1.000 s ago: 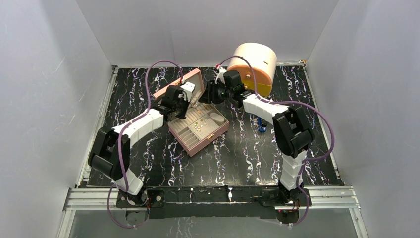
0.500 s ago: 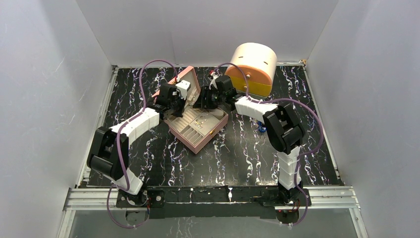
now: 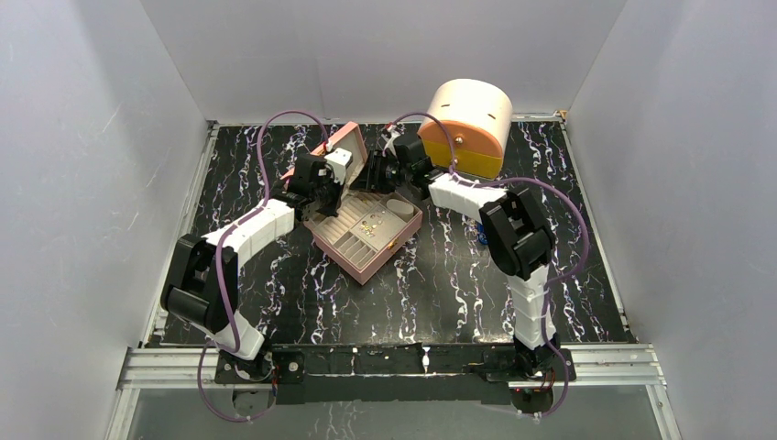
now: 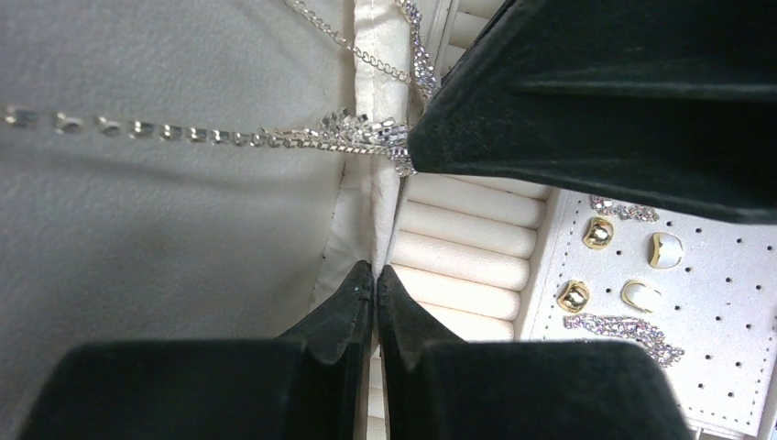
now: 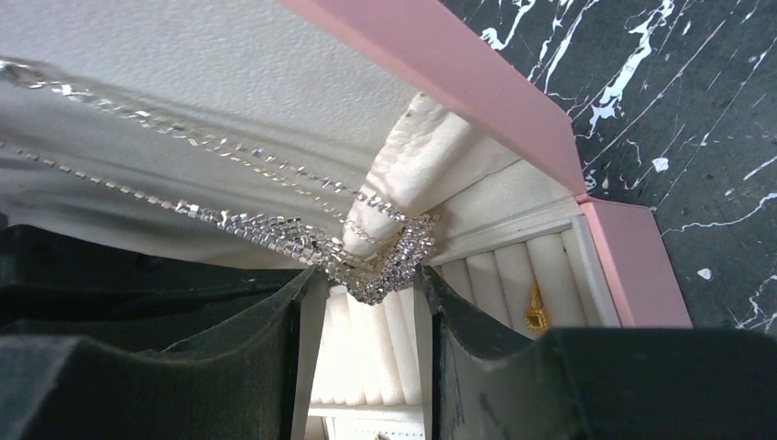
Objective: Organize the mixed jewelry
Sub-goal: Adjust the jewelry in the jewelry box.
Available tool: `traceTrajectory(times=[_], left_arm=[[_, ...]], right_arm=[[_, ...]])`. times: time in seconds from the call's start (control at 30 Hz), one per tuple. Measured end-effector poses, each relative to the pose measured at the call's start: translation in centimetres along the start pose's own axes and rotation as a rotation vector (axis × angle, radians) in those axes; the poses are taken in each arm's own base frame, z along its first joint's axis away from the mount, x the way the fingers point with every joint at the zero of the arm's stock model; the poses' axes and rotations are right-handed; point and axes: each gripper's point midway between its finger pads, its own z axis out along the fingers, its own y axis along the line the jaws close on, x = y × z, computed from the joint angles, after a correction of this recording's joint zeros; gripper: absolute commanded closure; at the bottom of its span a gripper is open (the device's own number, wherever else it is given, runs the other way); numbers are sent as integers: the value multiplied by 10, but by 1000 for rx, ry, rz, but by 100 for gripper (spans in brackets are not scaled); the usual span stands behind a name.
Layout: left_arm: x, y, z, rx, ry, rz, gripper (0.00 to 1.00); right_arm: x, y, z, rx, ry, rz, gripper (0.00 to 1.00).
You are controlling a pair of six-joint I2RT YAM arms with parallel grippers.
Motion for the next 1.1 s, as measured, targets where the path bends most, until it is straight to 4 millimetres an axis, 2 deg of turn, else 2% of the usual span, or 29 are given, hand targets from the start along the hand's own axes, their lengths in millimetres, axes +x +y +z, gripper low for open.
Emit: traceTrajectory(times=[0.1,0.43,0.5,0.77,0.93,1.03,1.1], left_arm=[[0,0,0,1,0,0,100],[0,0,0,3,0,0,100],[0,0,0,4,0,0,100],[0,0,0,10,-1,10,100],[0,0,0,11,-1,16,100],[0,0,0,10,-1,16,100],[0,0,0,10,-1,17,100]], right_arm=[[2,-4,4,7,8,9,61],[-1,2,4,0,12,31,96],[-2,3,5,-2,11,35,100],[-5,11,4,-32,14,49,100],[-18,28,3,-74,-5,47,99],[-28,38,2,-98,-27,32,90],[-30,37,2,-88,-39,28,79]])
